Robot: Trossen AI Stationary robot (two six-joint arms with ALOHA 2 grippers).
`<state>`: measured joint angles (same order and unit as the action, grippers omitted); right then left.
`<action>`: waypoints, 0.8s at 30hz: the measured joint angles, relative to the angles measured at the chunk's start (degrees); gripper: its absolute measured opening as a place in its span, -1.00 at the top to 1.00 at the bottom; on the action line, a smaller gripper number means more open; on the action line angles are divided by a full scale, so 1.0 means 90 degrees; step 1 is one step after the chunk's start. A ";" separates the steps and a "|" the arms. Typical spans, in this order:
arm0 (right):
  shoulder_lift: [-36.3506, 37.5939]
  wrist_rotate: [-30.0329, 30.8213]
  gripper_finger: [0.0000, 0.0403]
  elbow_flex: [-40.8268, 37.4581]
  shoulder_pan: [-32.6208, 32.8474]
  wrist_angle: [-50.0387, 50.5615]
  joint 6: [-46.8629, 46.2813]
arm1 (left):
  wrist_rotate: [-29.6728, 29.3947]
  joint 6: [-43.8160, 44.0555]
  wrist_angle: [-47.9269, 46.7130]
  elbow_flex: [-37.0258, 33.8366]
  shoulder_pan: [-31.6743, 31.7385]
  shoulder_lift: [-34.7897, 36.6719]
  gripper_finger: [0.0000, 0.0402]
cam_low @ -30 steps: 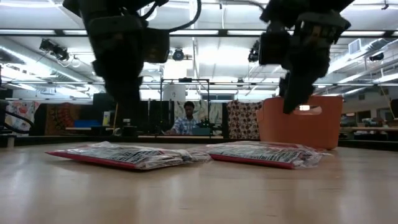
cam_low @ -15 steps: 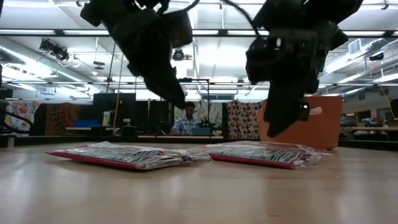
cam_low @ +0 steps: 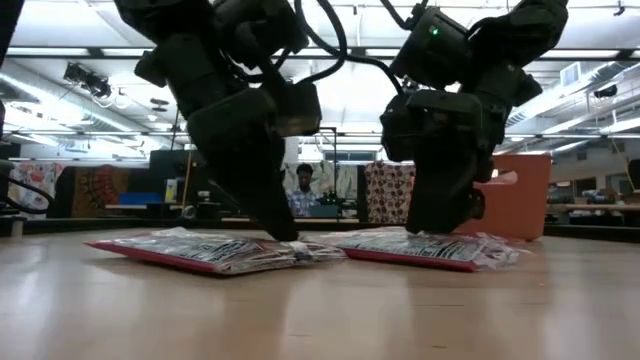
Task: Sort popcorn bags into baskets
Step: Put the red popcorn bag into the orange bin
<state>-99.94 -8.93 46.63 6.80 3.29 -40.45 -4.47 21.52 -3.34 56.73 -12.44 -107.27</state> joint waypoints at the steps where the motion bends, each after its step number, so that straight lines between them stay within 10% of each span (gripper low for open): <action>1: -0.0004 0.0066 -0.04 0.0000 0.0019 -0.0031 0.0036 | -0.0024 0.0087 0.0134 0.0000 -0.0018 -0.0043 -0.04; 16: 0.0073 0.0180 0.85 -0.0002 -0.0072 0.0002 0.0191 | 0.0346 0.0549 -0.0173 -0.0003 -0.0025 0.0237 -0.03; 24: 0.0389 0.0041 0.94 0.0134 -0.0071 0.0557 0.0537 | 0.0292 0.0513 -0.1329 0.0000 -0.0027 0.1253 -0.03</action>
<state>-96.44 -8.56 47.84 6.16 8.30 -35.62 -1.85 26.14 -15.30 56.73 -12.69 -95.99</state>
